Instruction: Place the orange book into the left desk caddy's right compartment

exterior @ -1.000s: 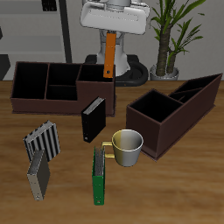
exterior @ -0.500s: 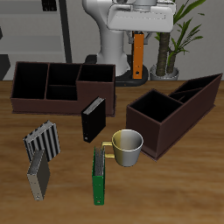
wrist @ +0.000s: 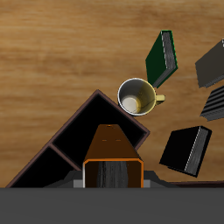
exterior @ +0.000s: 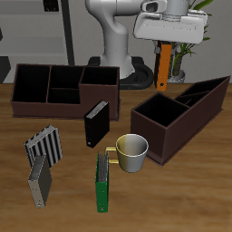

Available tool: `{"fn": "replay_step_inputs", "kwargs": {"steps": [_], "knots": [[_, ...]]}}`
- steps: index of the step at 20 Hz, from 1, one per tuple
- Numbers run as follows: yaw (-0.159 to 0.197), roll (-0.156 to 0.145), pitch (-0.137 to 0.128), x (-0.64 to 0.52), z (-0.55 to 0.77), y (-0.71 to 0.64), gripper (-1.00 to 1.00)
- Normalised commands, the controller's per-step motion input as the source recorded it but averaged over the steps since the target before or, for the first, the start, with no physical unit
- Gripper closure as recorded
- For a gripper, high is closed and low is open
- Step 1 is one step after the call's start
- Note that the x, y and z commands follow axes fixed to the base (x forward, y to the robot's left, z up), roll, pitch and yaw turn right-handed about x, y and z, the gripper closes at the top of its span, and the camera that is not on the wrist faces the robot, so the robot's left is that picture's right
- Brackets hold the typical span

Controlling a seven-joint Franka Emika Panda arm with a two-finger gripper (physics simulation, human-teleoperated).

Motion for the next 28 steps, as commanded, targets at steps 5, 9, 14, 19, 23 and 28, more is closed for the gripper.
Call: {"fn": "replay_step_inputs", "kwargs": {"steps": [5, 9, 14, 19, 23, 28], "knots": [[-0.047, -0.027, 0.018, 0.23, 0.1, 0.25, 1.0], [-0.029, -0.033, 0.011, 0.26, 0.1, 0.12, 1.0], [-0.03, -0.025, 0.014, 0.16, -0.02, -0.04, 1.0], [0.001, 0.004, 0.028, 0.11, -0.23, 0.04, 1.0], [0.013, 0.01, 0.019, 0.03, -0.17, 0.01, 1.0], [0.0, 0.003, 0.018, 0.04, -0.15, -0.01, 1.0]]}}
